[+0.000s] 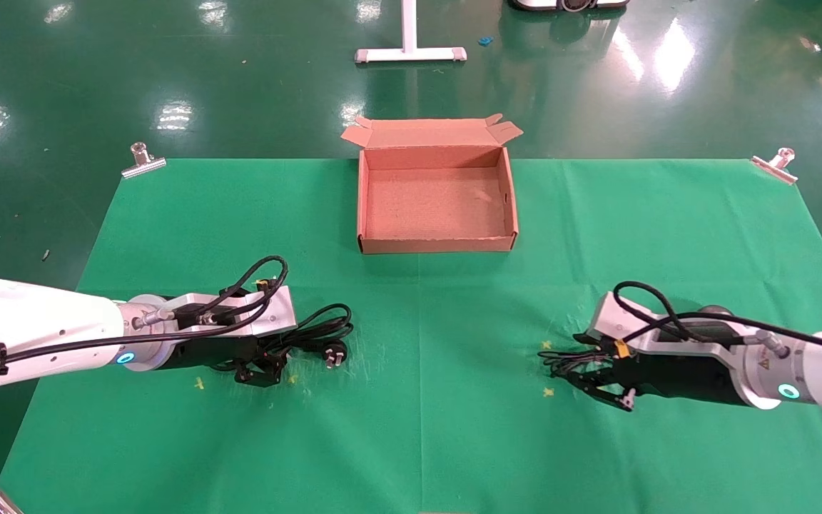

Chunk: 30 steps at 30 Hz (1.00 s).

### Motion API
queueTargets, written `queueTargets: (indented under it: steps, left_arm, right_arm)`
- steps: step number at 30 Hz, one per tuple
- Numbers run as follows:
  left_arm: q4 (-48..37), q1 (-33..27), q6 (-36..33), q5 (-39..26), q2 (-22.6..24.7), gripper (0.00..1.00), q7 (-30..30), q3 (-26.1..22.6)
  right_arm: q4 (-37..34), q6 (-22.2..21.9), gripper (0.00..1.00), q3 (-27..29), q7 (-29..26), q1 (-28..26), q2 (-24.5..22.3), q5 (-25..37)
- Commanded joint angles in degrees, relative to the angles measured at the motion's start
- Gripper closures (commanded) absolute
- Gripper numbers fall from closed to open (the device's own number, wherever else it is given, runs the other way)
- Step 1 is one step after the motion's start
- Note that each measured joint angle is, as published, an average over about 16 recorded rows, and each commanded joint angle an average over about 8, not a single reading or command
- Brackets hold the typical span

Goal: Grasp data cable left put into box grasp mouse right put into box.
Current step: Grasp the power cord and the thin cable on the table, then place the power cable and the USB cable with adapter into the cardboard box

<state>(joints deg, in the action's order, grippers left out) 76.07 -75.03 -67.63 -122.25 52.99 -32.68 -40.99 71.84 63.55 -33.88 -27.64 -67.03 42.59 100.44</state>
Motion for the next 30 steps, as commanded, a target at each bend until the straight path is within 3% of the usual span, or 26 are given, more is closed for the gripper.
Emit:
queueTargets:
  steps: [1, 8, 22, 30]
  left_arm:
    - [0.0, 0.0, 0.0, 0.0, 0.0, 1.0, 0.0, 0.0]
    - [-0.1, -0.3, -1.2, 2.0, -0.3, 1.0, 0.6, 0.3]
    - [-1.4, -7.6, -8.7, 15.8, -2.4, 1.0, 5.6, 4.4]
    - [-5.5, -11.5, -2.4, 13.9, 3.9, 1.0, 10.6, 4.7]
  right_arm:
    - [0.2, 0.0, 1.0, -0.1, -0.4, 0.0, 0.0, 0.2]
    - [1.0, 0.1, 1.0, 0.2, -1.1, -0.3, -0.3, 0.3]
    - [1.2, -0.3, 1.0, 0.5, -1.7, -0.4, -0.3, -0.1]
    - [1.1, -1.0, 1.0, 3.5, -2.4, -1.7, -2.3, -4.0]
